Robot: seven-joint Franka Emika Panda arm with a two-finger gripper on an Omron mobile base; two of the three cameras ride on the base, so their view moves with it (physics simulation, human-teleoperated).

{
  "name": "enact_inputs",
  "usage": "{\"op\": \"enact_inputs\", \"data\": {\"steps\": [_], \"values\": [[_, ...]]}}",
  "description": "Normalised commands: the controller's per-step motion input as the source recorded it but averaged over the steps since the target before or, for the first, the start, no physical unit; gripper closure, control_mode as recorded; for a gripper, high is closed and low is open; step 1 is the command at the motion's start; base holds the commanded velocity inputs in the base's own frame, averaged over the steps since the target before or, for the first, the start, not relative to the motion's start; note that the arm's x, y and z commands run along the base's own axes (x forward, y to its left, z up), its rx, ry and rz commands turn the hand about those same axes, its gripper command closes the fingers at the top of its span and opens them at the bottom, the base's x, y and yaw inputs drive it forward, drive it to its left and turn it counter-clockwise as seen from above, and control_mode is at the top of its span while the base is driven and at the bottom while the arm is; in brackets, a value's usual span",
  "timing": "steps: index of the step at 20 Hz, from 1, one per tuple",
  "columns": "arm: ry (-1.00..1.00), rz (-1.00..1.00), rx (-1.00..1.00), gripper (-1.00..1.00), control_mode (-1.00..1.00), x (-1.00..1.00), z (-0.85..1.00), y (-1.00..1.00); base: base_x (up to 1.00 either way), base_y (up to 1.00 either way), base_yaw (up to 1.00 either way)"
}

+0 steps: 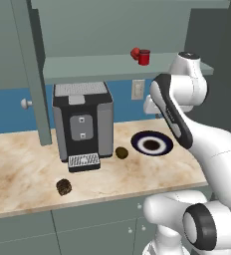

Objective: Pick the avocado and bread from the counter and place them on the plate. Then pick the jam from the cabinet and place it next to the plate. Lastly close the cabinet door.

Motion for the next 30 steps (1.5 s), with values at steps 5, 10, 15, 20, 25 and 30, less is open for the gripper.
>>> {"op": "enact_inputs", "data": {"steps": [5,10,15,20,25,30], "values": [[0.10,0.08,0.00,-1.00,-1.00,-0.03,-0.15,0.02,0.00,0.00,0.00],[0.19,0.23,0.00,-1.00,-1.00,-0.17,-0.43,0.40,0.00,0.00,0.00],[0.21,0.35,0.00,-1.00,-1.00,-0.09,-0.59,0.36,0.00,0.00,0.00],[0.15,0.41,0.00,-1.00,-1.00,-0.05,-0.55,0.19,0.00,0.00,0.00],[0.04,0.41,0.00,-1.00,-1.00,-0.23,-0.38,0.00,0.00,0.00,0.00],[-0.06,0.27,0.00,-1.00,-1.00,-0.18,-0.24,0.00,0.00,0.00,0.00]]}}
